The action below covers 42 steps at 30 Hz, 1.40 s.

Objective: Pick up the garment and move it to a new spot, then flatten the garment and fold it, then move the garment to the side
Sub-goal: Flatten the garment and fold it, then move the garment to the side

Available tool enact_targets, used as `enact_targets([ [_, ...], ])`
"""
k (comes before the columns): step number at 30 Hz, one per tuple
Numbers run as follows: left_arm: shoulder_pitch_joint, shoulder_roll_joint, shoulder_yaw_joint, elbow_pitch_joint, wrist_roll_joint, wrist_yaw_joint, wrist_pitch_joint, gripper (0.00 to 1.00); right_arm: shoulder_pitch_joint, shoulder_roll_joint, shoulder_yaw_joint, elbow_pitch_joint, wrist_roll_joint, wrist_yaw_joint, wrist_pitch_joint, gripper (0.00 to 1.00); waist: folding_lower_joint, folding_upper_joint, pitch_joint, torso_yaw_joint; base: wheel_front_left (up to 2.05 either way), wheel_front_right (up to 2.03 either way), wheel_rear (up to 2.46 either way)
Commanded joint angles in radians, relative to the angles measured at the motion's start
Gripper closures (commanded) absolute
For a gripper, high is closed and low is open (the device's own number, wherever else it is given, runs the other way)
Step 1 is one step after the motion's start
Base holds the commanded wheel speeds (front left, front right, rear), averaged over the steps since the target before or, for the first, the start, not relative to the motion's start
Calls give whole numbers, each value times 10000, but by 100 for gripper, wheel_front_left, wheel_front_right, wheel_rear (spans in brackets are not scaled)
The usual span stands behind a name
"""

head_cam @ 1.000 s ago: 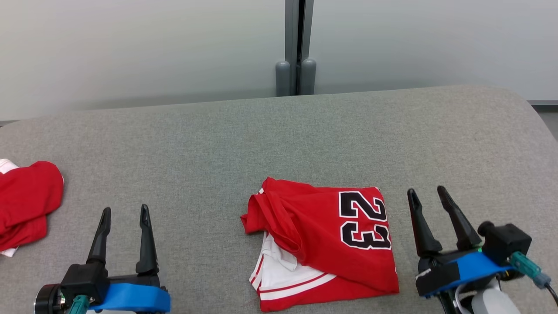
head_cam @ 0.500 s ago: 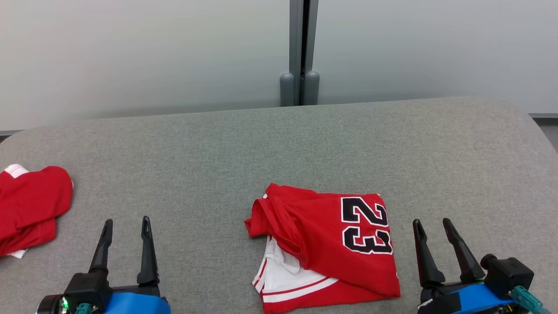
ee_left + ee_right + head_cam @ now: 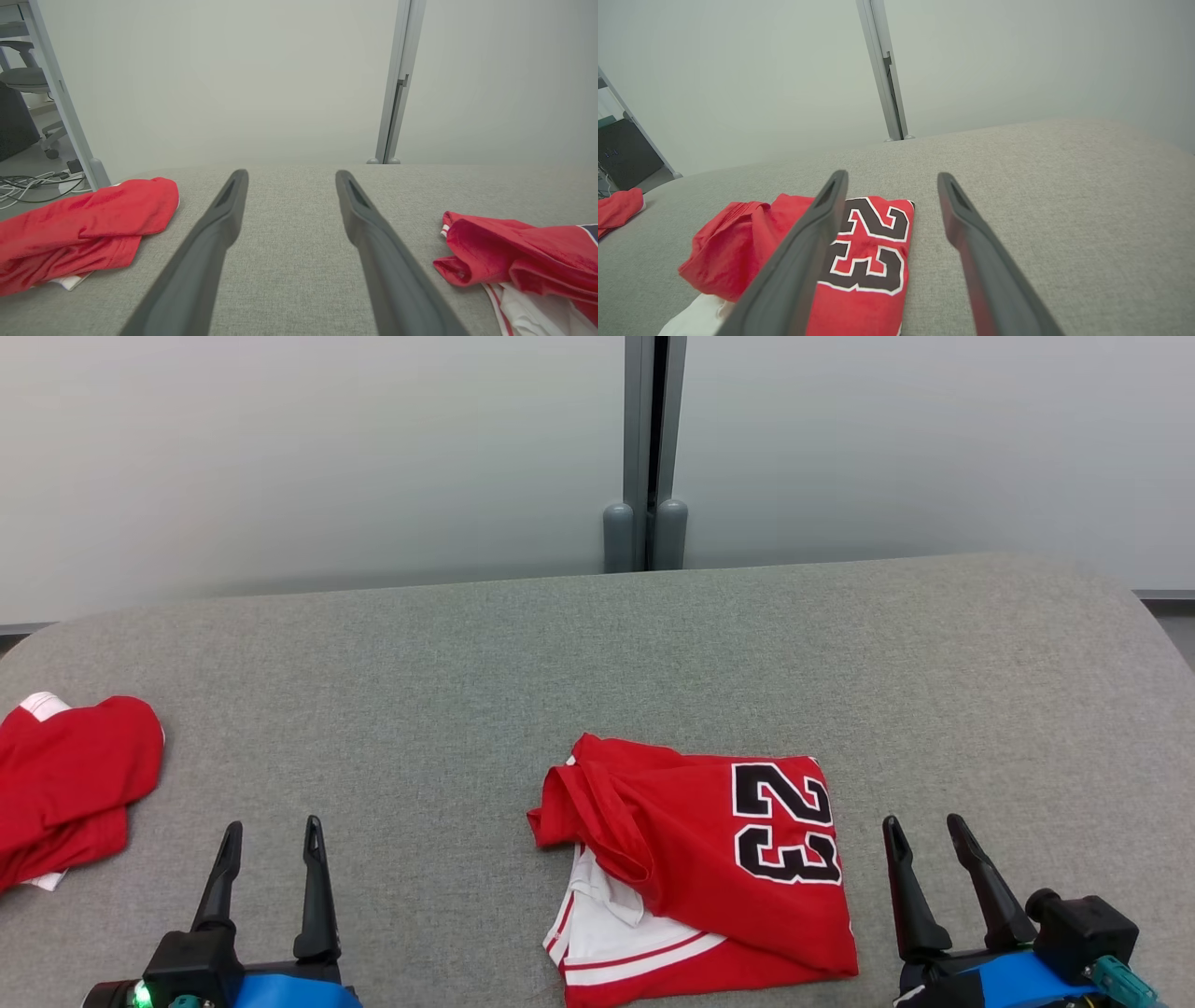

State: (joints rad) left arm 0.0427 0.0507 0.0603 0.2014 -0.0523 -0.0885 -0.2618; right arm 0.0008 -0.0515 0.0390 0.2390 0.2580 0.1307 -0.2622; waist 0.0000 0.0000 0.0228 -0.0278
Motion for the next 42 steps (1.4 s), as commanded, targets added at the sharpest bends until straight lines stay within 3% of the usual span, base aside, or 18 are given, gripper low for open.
enact_targets([
  [1, 93, -4, 53, 20, 18, 6, -44, 0, 110, 11, -26, 27, -53, 1, -35, 0, 0, 0, 0, 0, 0, 0, 0],
  [28, 87, -5, 88, 8, 39, 60, -44, 0, 22, 11, -105, 368, -123, 1, -35, 0, 0, 0, -52, 32, 0, 0, 0],
  [34, -25, -6, 100, -24, 31, 33, -45, 0, -601, -19, 2, 746, -467, 1, -33, 0, 0, 0, 38, 57, 0, 0, 0],
  [42, -325, -3, -32, -53, -38, 14, -45, 0, -2294, -330, 455, 2163, -692, 1, -35, 0, 0, 0, 402, 197, 0, 0, 0],
])
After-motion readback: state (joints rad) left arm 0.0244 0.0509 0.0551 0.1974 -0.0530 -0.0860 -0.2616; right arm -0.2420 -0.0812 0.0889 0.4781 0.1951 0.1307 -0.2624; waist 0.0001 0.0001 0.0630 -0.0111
